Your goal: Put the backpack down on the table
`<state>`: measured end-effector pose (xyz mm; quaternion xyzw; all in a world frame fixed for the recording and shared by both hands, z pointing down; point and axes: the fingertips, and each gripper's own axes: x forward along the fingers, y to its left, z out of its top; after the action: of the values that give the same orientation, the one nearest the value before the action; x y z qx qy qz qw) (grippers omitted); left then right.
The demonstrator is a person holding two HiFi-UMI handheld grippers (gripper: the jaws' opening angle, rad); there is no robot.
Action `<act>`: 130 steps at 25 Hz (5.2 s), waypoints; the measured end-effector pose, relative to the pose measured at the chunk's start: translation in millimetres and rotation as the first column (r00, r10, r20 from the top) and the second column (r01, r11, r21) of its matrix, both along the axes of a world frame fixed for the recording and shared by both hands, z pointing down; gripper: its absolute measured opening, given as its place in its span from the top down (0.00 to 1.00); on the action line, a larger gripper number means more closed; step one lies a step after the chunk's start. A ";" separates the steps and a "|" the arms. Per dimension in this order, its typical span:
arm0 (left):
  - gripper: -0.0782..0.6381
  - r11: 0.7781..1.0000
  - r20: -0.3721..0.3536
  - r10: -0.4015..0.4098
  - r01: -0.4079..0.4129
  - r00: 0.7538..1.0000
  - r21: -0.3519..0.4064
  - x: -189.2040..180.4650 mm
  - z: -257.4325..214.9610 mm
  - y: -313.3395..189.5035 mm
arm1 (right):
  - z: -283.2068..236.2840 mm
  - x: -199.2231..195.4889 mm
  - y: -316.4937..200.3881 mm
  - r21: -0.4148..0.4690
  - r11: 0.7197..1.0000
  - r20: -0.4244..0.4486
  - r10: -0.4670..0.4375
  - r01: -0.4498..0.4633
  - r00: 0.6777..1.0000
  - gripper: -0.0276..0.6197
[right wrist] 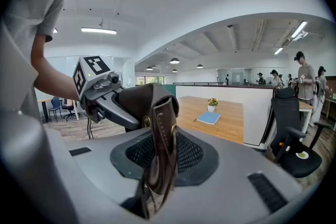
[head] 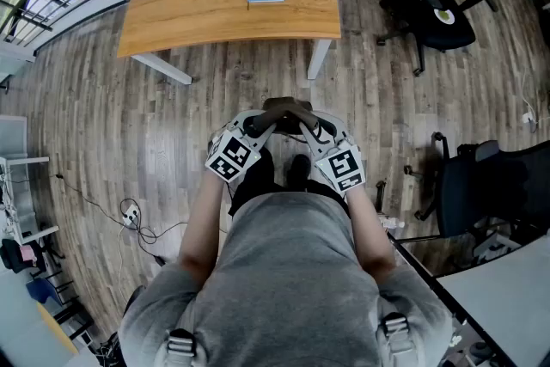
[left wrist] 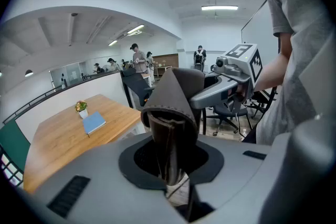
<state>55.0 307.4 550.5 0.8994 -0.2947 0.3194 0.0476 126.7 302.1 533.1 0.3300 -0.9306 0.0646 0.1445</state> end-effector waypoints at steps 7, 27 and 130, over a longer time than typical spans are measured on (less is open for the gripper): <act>0.80 1.000 -0.002 0.003 -0.003 1.000 0.000 0.2 0.1 8.3 | 1.5 -0.2 7.7 0.002 1.000 -0.013 -0.004 0.004 1.000 0.82; 0.80 0.999 -0.024 0.006 -0.007 1.000 -0.032 -59.9 10.5 -25.8 | 12.4 -62.1 -29.6 -0.029 0.999 -0.067 0.015 -0.017 0.998 0.81; 0.80 0.998 0.011 0.059 -0.059 0.998 -0.023 -151.3 17.5 -380.5 | 18.7 -154.0 -386.3 0.003 0.999 -0.088 0.053 -0.053 0.995 0.80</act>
<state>-96.3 -73.1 568.0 0.9051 -0.2646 0.3295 0.0466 -27.3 -84.3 551.7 0.3570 -0.9143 0.0535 0.1838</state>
